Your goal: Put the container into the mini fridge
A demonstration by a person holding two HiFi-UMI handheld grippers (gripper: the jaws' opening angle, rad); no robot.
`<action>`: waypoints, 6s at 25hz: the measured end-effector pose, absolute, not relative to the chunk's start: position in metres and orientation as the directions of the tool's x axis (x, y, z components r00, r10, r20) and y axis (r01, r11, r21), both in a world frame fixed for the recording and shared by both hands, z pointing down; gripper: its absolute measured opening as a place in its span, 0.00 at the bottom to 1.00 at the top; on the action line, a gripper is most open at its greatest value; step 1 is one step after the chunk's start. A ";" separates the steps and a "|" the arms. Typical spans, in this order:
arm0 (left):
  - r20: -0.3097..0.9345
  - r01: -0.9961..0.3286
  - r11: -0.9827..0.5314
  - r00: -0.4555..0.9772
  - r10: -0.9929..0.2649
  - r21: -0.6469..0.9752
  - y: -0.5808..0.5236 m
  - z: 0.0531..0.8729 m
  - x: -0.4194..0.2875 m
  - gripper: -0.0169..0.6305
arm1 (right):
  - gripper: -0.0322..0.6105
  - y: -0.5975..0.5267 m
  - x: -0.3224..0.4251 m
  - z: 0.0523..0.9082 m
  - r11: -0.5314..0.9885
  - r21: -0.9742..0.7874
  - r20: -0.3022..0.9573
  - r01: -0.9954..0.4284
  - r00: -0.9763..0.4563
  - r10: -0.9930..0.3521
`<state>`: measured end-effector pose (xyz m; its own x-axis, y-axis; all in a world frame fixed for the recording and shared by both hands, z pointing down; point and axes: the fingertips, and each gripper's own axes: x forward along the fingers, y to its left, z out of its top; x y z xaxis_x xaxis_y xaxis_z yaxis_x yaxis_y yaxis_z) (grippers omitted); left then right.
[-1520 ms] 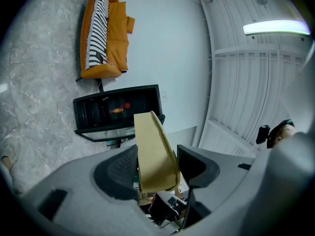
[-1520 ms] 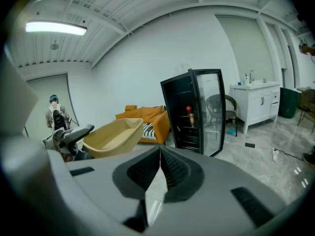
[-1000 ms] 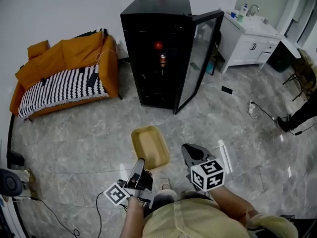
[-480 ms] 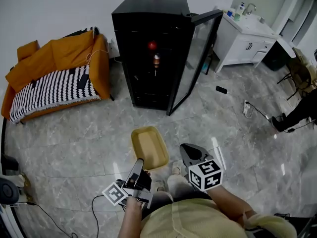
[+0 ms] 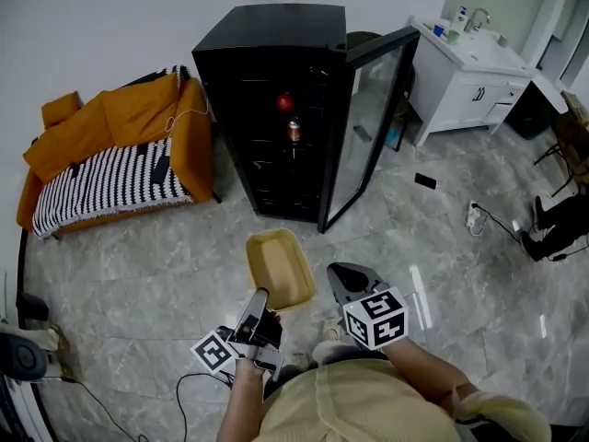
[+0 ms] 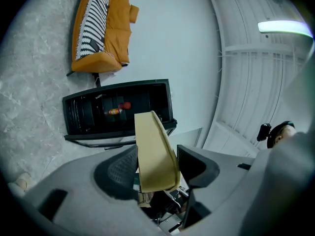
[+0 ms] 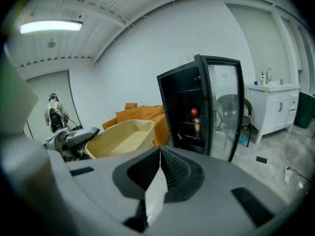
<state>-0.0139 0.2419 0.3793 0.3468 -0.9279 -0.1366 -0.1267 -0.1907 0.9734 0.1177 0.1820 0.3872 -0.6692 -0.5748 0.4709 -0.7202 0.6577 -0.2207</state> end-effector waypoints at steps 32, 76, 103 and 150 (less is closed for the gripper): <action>-0.070 -0.152 -0.119 0.298 -0.952 0.981 0.140 0.412 -0.017 0.43 | 0.10 0.089 0.136 0.421 0.645 -0.273 0.519 -0.713 -0.674 -0.526; -0.189 0.009 -0.209 0.470 -0.862 0.978 -0.126 0.479 -0.093 0.42 | 0.10 -0.078 0.035 0.472 0.478 -0.203 0.649 -0.854 -0.483 -0.588; -0.229 -0.002 -0.252 0.410 -0.883 0.968 -0.226 0.529 -0.095 0.42 | 0.10 -0.099 0.021 0.523 0.420 -0.210 0.699 -0.883 -0.436 -0.567; -0.069 -0.106 -0.122 0.405 -0.912 0.987 -0.287 0.581 -0.075 0.42 | 0.10 -0.116 0.040 0.552 0.302 -0.222 0.700 -0.927 -0.367 -0.613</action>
<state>-0.0746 -0.2873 0.5810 0.4052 -0.9116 -0.0695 -0.1056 -0.1221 0.9869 0.0399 -0.1162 0.5517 -0.3673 -0.6126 0.6999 -0.9270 0.3024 -0.2218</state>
